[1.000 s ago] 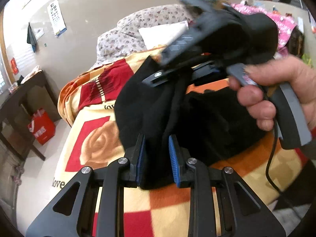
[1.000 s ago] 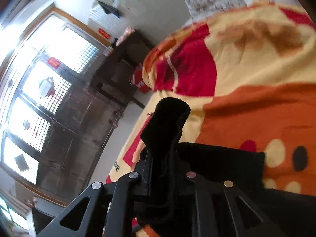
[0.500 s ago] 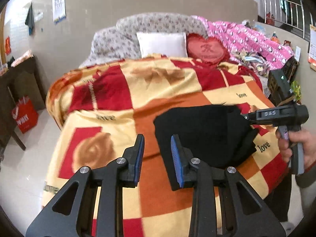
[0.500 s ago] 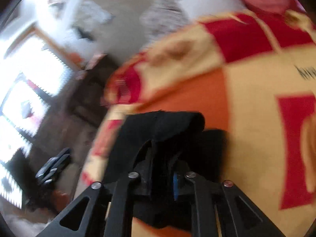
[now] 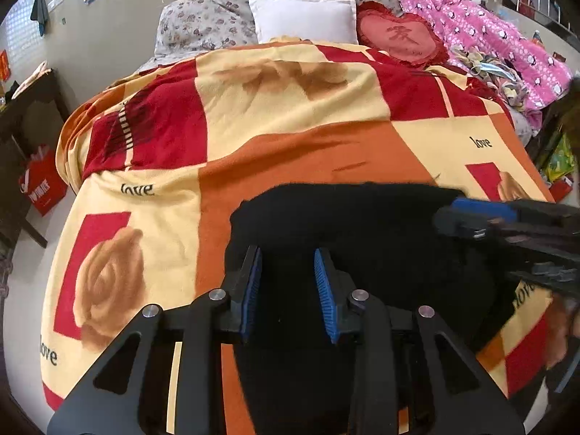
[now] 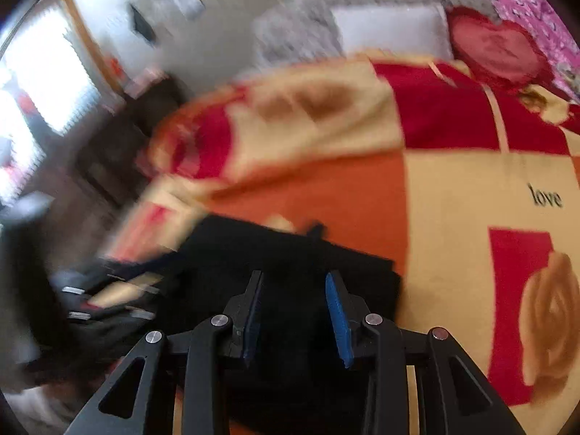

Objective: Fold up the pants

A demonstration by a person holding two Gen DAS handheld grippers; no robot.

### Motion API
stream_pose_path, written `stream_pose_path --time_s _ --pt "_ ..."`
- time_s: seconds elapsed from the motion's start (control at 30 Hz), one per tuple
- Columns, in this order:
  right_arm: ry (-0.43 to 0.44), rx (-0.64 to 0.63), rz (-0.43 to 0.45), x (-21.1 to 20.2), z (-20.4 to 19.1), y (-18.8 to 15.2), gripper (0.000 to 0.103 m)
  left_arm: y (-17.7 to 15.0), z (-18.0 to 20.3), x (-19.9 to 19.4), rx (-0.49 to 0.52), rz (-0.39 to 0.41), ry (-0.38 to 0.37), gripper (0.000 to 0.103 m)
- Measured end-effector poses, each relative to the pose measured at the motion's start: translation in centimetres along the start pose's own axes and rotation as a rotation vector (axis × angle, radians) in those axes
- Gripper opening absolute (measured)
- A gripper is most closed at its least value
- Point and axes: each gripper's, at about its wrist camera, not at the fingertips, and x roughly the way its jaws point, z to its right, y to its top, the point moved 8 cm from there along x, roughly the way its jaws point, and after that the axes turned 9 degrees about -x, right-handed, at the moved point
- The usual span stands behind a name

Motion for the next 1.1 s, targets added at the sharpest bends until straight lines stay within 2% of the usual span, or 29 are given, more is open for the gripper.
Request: stream_pose_path --time_s 0.17,0.33,0.5,0.6,0.67,0.8,0.93,1.03,1.1 --pt "-0.024 0.034 0.001 1.1 1.1 1.5 0.033 0.7 0.1 0.5 -0.001 0.006 0.022 0.030" --pt "-0.004 -0.046 0.044 -2.3 -1.6 1.8 0.033 0.7 -0.1 0.6 -0.012 0.006 0.016 0.030" --pt "-0.044 -0.158 -0.035 -3.2 -3.6 -2.1 0.033 0.5 -0.2 0.6 -0.021 0.007 0.014 0.030" --pt "-0.124 -0.207 -0.045 -4.2 -3.0 -5.0 0.034 0.4 -0.2 0.5 -0.022 0.010 0.006 0.030" --pt "-0.111 -0.165 -0.045 -4.6 -2.2 -6.0 0.039 0.3 -0.2 0.5 -0.025 0.011 0.006 0.030" --pt "-0.063 -0.072 -0.030 -5.6 -0.9 -6.2 0.039 0.3 -0.2 0.4 -0.033 0.006 0.009 0.030" --pt "-0.065 -0.024 0.027 -7.2 -0.3 -5.4 0.043 0.0 -0.9 -0.5 -0.084 -0.040 -0.054 0.030" --pt "-0.016 0.027 -0.005 -5.5 0.2 -6.0 0.045 -0.4 -1.9 -1.2 -0.123 -0.054 -0.082 0.031" --pt "0.040 0.077 -0.010 -4.3 0.5 -6.4 0.048 -0.8 -2.5 -1.6 -0.153 -0.068 -0.106 0.047"
